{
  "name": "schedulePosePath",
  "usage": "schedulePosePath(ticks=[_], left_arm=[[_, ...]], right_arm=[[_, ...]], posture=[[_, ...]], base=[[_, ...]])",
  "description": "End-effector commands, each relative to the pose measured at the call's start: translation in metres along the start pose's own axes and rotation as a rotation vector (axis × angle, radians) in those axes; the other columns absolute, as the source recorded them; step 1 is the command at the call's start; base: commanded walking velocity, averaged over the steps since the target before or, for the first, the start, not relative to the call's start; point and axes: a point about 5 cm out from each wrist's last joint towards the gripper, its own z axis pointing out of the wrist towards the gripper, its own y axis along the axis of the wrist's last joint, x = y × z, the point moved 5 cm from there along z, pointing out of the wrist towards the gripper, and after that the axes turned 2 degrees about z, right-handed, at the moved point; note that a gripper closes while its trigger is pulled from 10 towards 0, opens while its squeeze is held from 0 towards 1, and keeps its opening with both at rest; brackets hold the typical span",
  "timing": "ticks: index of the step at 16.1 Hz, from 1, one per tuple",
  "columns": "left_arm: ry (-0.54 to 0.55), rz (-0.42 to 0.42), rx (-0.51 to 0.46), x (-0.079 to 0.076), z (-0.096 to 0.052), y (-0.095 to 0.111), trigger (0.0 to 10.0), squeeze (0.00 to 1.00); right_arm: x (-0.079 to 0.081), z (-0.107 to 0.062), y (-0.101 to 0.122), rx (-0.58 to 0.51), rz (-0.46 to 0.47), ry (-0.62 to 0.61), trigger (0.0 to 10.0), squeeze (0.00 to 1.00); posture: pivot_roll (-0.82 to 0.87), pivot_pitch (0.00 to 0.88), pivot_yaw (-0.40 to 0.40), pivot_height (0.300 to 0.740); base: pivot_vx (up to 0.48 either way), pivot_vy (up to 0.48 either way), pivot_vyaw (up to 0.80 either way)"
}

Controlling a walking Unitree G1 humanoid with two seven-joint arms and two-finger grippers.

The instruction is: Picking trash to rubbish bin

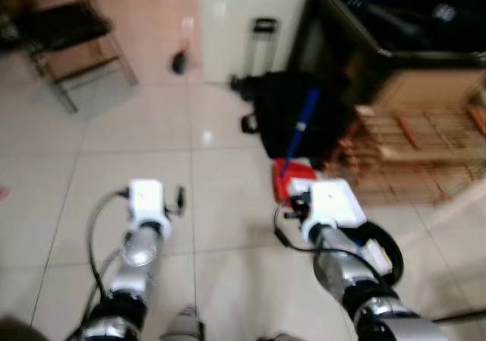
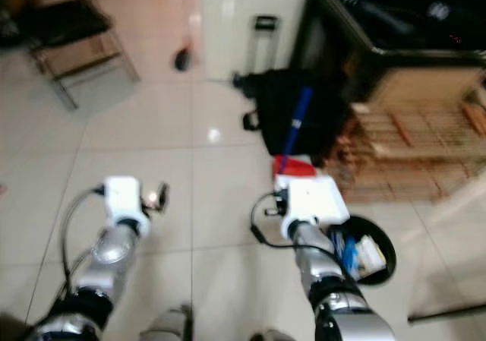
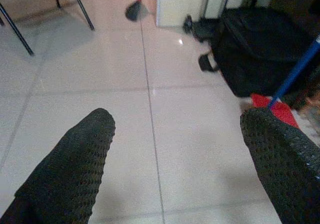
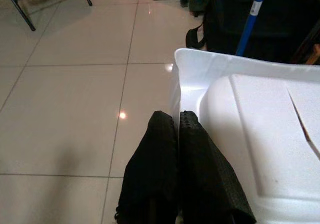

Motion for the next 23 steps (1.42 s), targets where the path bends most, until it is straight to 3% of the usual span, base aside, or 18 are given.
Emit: schedulePosePath(ticks=[1, 7, 12, 16, 18, 22, 23], left_arm=[[-0.009, 0.014, 0.001, 0.002, 0.0, 0.001, 10.0, 0.0], [-0.072, 0.0, 0.006, -0.008, -0.001, 0.0, 10.0, 0.0], [-0.097, -0.21, 0.032, -0.015, 0.001, -0.001, 10.0, 0.0], [-0.083, -0.26, 0.039, -0.006, 0.001, 0.001, 10.0, 0.0], [-0.102, -0.218, 0.028, -0.009, 0.001, 0.004, 10.0, 0.0], [-0.104, -0.36, 0.077, -0.016, 0.001, 0.0, 10.0, 0.0], [-0.106, -0.325, 0.063, -0.016, 0.001, 0.003, 10.0, 0.0]], right_arm=[[0.002, 0.0, -0.003, 0.013, -0.009, 0.005, 10.0, 0.0], [0.002, 0.0, -0.004, 0.024, -0.014, 0.006, 10.0, 0.0], [0.004, 0.0, -0.004, 0.026, -0.014, 0.014, 10.0, 0.0], [0.004, 0.0, -0.005, 0.027, -0.018, 0.016, 10.0, 0.0], [0.006, 0.0, -0.006, 0.027, -0.021, 0.02, 10.0, 0.0], [0.008, 0.001, -0.004, 0.018, -0.029, 0.022, 10.0, 0.0], [0.009, 0.001, -0.003, 0.016, -0.038, 0.024, 10.0, 0.0]], posture=[[0.0, 0.128, -0.129, 0.74], [0.0, 0.129, -0.13, 0.74], [-0.01, 0.133, -0.13, 0.74], [-0.01, 0.127, -0.128, 0.74], [0.0, 0.119, -0.127, 0.74], [0.0, 0.11, -0.124, 0.74], [0.0, 0.108, -0.125, 0.74]], base=[[0.0, 0.0, 0.8], [0.0, 0.0, 0.0], [0.0, 0.0, 0.0], [0.0, 0.0, 0.0], [0.0, 0.0, 0.0], [0.0, 0.0, 0.0], [0.0, 0.0, 0.0]])
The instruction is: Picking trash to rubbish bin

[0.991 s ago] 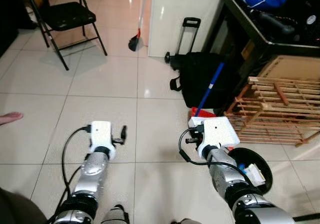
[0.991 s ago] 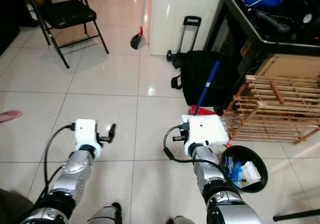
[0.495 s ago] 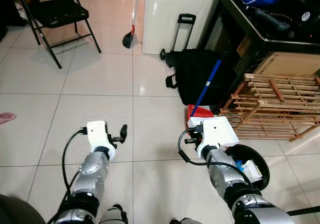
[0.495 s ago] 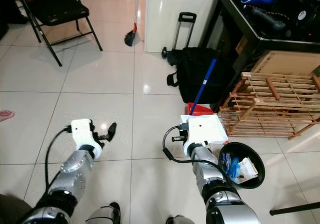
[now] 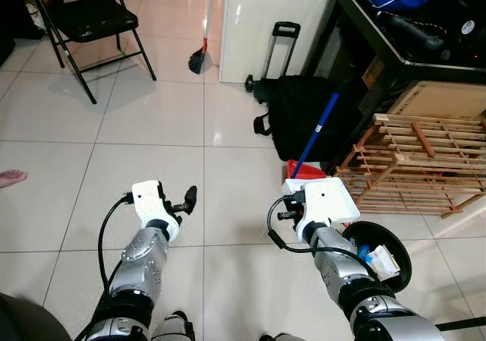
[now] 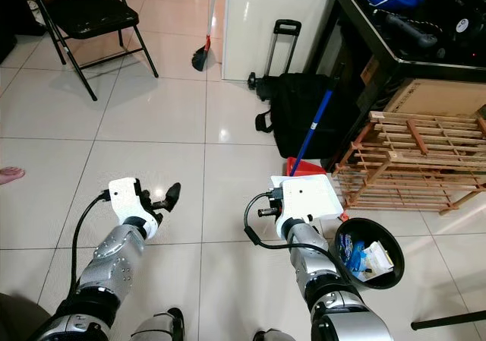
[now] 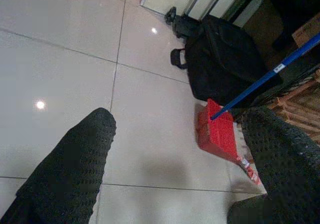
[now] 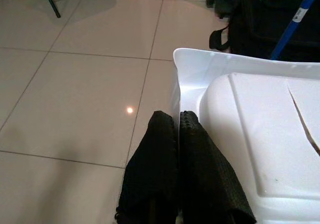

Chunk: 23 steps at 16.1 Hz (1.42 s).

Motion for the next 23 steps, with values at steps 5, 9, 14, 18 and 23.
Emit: schedulePosePath(ticks=[5, 9, 14, 18, 23], left_arm=[[-0.134, 0.16, 0.026, -0.016, -0.005, -0.004, 10.0, 0.0], [-0.357, 0.311, 0.075, -0.024, -0.019, -0.006, 10.0, 0.0], [-0.598, 0.394, 0.167, -0.026, -0.049, -0.01, 10.0, 0.0], [-0.628, 0.366, 0.178, -0.023, -0.054, -0.003, 10.0, 0.0], [-0.657, 0.335, 0.19, -0.03, -0.058, -0.002, 10.0, 0.0]], right_arm=[[0.002, 0.0, 0.003, -0.007, -0.028, 0.032, 10.0, 0.0], [0.001, 0.0, 0.014, 0.011, -0.157, 0.177, 10.0, 0.0], [-0.036, -0.003, 0.053, 0.013, -0.329, 0.23, 10.0, 0.0], [-0.036, -0.011, 0.052, 0.068, -0.38, 0.382, 10.0, 0.0], [-0.007, -0.031, 0.032, 0.166, -0.416, 0.722, 10.0, 0.0]], posture=[[0.0, 0.096, -0.123, 0.74], [0.01, 0.09, -0.126, 0.74], [0.01, 0.101, -0.133, 0.74], [0.01, 0.12, -0.137, 0.74], [0.01, 0.14, -0.136, 0.74]], base=[[0.0, 0.0, 0.0], [0.0, 0.0, 0.0], [0.0, 0.0, 0.0], [0.0, 0.0, 0.0], [0.0, 0.0, 0.0]])
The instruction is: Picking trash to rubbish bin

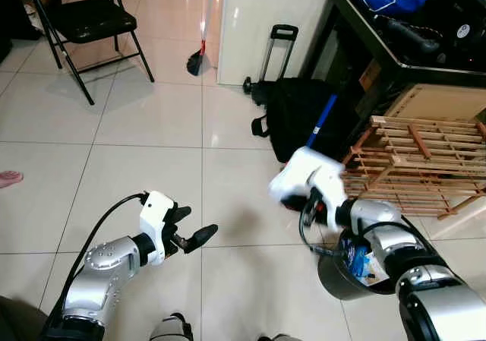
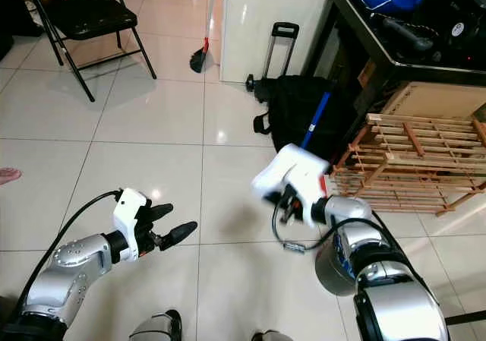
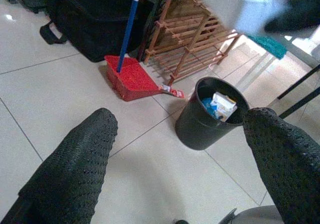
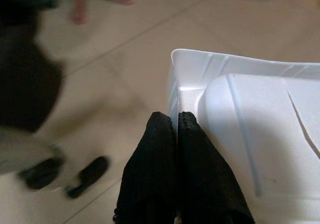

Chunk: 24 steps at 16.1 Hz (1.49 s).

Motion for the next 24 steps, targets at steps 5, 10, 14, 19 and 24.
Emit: schedulePosePath(ticks=[5, 10, 14, 19, 24], left_arm=[[-0.047, -0.032, -0.014, -0.012, 0.004, 0.006, 10.0, 0.0], [-0.061, -0.089, -0.079, -0.014, 0.005, 0.02, 10.0, 0.0], [-0.119, -0.234, -0.161, -0.023, 0.001, 0.031, 10.0, 0.0], [-0.304, -0.191, -0.02, -0.06, -0.011, 0.003, 10.0, 0.0], [-0.315, -0.298, -0.157, -0.056, -0.015, 0.028, 10.0, 0.0]], right_arm=[[0.054, 0.007, 0.022, -0.078, -0.018, 0.432, 10.0, 0.0], [0.069, 0.001, 0.046, -0.18, 0.004, 0.553, 10.0, 0.0], [0.07, -0.004, 0.042, -0.158, 0.026, 0.552, 10.0, 0.0], [0.069, -0.006, 0.036, -0.135, 0.05, 0.525, 10.0, 0.0], [0.07, -0.006, 0.036, -0.133, 0.058, 0.527, 10.0, 0.0]], posture=[[0.01, 0.149, -0.135, 0.74], [0.01, 0.151, -0.137, 0.74], [0.01, 0.153, -0.139, 0.74], [0.01, 0.153, -0.141, 0.74], [0.01, 0.152, -0.144, 0.74]], base=[[0.0, 0.0, 0.0], [0.0, 0.0, 0.0], [0.0, 0.0, 0.0], [0.0, 0.0, 0.0], [0.0, 0.0, 0.0]])
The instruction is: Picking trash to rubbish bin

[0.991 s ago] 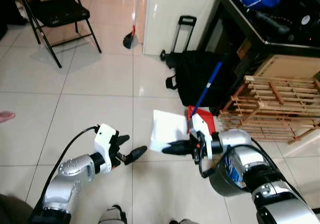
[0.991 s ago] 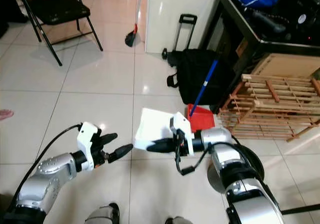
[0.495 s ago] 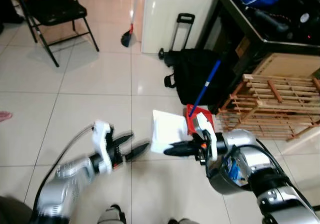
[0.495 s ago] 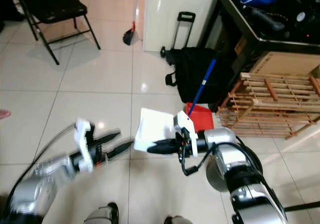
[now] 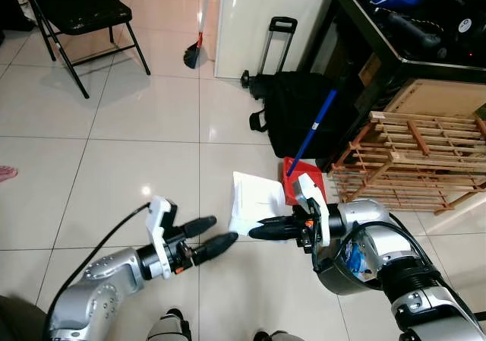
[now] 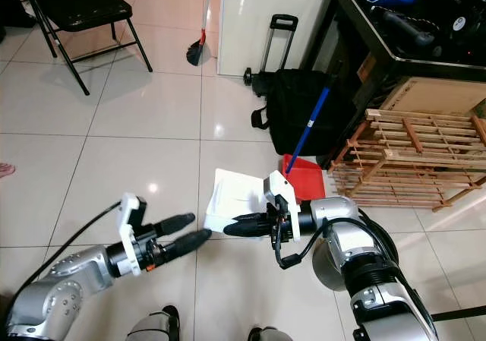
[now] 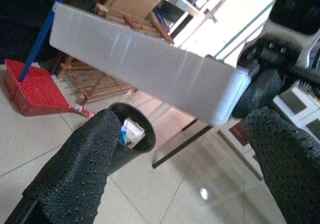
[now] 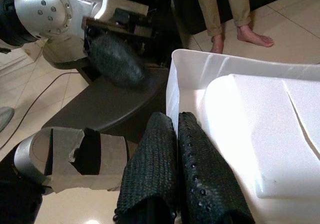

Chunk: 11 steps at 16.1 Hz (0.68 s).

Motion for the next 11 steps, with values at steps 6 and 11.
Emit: schedulePosePath(ticks=[6, 11], left_arm=[[-0.07, -0.013, -0.014, -0.017, 0.002, 0.003, 10.0, 0.0], [-0.03, -0.072, -0.117, -0.01, -0.003, 0.016, 10.0, 0.0]], right_arm=[[-0.002, -0.005, -0.004, 0.011, 0.016, -0.028, 10.0, 0.0], [-0.002, -0.007, -0.006, 0.015, 0.023, -0.037, 10.0, 0.0]], posture=[[0.01, 0.149, -0.144, 0.74], [0.01, 0.147, -0.143, 0.74]], base=[[0.0, 0.0, 0.0], [0.0, 0.0, 0.0]])
